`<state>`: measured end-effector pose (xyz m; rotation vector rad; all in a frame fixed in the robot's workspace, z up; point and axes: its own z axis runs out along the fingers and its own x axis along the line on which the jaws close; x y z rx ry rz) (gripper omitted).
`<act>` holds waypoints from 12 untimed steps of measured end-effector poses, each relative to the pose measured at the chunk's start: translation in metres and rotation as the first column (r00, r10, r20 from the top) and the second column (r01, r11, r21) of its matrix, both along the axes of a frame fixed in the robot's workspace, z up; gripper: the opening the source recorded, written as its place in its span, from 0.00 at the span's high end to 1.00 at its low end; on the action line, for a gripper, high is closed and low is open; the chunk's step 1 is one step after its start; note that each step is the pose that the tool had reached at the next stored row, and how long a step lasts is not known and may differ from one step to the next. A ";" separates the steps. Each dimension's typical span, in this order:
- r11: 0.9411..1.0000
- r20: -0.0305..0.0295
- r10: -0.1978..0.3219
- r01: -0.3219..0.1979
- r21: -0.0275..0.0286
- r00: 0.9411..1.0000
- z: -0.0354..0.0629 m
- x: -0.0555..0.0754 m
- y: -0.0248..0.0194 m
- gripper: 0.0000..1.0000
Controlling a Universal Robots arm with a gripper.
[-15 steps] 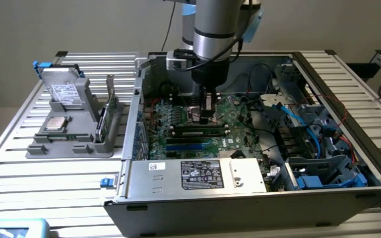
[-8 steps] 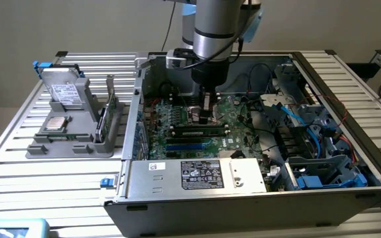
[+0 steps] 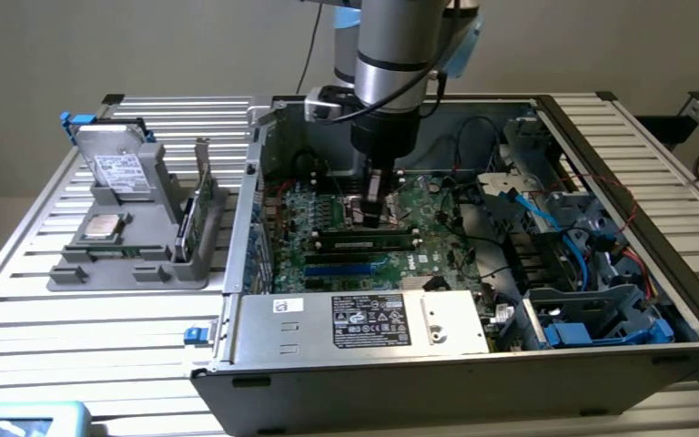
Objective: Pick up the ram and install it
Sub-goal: 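Press down the ram until it locks into place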
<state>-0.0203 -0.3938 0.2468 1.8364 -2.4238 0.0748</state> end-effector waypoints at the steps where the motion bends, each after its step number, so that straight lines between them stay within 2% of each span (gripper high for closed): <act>1: 1.000 0.000 -0.013 0.013 0.000 1.000 0.0000 0.000 0.0000 0.89; 6: 0.997 0.000 -0.077 0.077 0.001 0.997 0.0000 0.000 0.0000 0.89; 12: 0.989 0.000 -0.148 0.148 0.001 0.989 0.0000 0.000 0.0000 0.89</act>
